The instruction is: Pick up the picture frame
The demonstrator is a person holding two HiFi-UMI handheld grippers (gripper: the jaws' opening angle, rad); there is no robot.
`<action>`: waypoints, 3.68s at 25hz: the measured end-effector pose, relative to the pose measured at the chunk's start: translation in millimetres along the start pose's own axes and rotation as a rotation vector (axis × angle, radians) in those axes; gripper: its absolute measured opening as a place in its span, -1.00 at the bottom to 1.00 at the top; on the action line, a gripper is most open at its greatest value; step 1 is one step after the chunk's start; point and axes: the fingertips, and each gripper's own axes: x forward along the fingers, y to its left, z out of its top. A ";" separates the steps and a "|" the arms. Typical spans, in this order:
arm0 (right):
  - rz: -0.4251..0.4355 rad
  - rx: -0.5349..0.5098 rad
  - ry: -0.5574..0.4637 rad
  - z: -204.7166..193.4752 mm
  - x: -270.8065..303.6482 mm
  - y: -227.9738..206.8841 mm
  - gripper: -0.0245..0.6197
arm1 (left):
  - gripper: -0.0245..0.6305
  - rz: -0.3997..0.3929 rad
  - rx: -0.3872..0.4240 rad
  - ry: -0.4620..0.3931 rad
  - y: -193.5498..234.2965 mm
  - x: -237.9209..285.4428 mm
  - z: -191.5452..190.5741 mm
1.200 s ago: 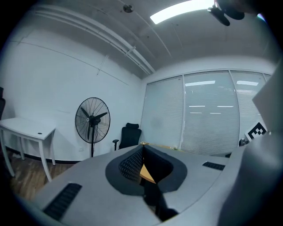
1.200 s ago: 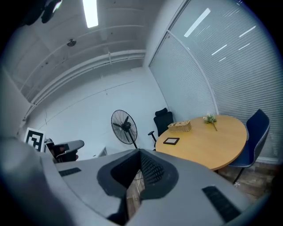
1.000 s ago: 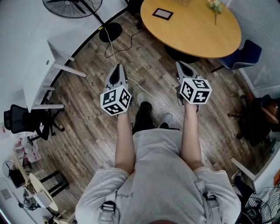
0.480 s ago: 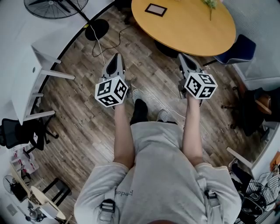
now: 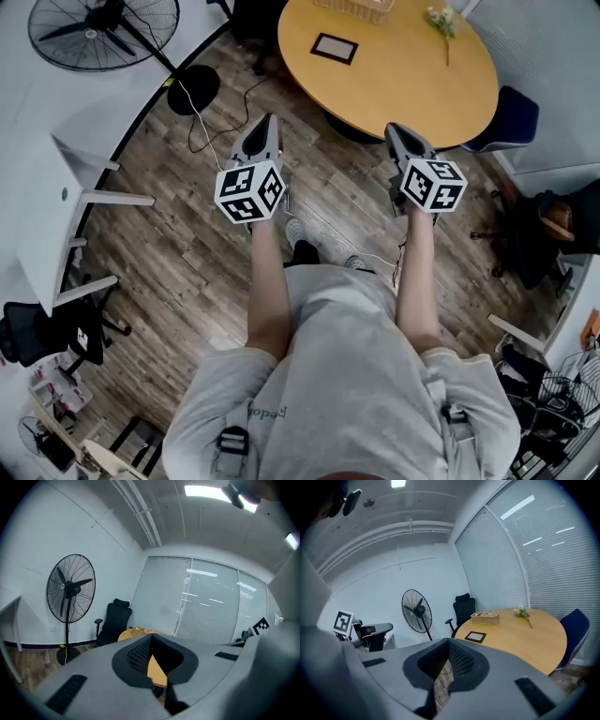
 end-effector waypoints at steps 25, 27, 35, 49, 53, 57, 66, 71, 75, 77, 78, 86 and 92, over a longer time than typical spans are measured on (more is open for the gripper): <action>-0.093 0.057 -0.007 12.3 95.8 1.2 -0.85 | -0.85 -0.197 0.120 0.060 42.1 89.0 33.7; -0.080 0.060 -0.007 15.5 113.2 -4.0 -0.85 | -0.85 -0.200 0.123 0.070 44.3 107.3 32.9; -0.101 0.132 -0.028 42.0 181.9 -49.2 -0.85 | -0.85 -0.225 0.155 0.143 60.3 193.0 37.1; -0.178 0.149 -0.019 106.2 272.9 -135.3 -0.85 | -0.85 -0.268 0.181 0.192 60.8 343.9 69.0; -0.195 0.140 -0.027 123.8 287.2 -159.6 -0.85 | -0.85 -0.278 0.188 0.188 54.6 378.6 76.6; -0.199 0.136 -0.039 136.9 300.9 -179.7 -0.85 | -0.85 -0.280 0.178 0.188 50.5 403.5 76.0; -0.202 0.154 0.003 116.4 322.2 -194.9 -0.85 | -0.85 -0.243 0.150 0.225 65.5 428.0 56.6; -0.220 0.161 0.019 111.7 331.0 -201.5 -0.85 | -0.85 -0.265 0.131 0.254 64.5 446.8 45.3; -0.255 0.174 0.022 111.0 342.1 -210.2 -0.85 | -0.85 -0.285 0.107 0.263 60.4 470.4 43.6; -0.281 0.193 0.027 107.0 347.7 -215.1 -0.85 | -0.85 -0.305 0.093 0.274 55.0 478.6 39.5; -0.293 0.196 0.035 102.9 350.0 -216.3 -0.85 | -0.85 -0.311 0.091 0.282 53.5 480.9 35.4; -0.314 0.217 0.081 81.1 363.5 -224.0 -0.81 | -0.71 -0.275 0.144 0.339 68.6 495.1 6.9; -0.308 0.232 0.104 70.3 368.3 -224.5 -0.67 | -0.60 -0.270 0.141 0.381 71.9 498.6 -10.5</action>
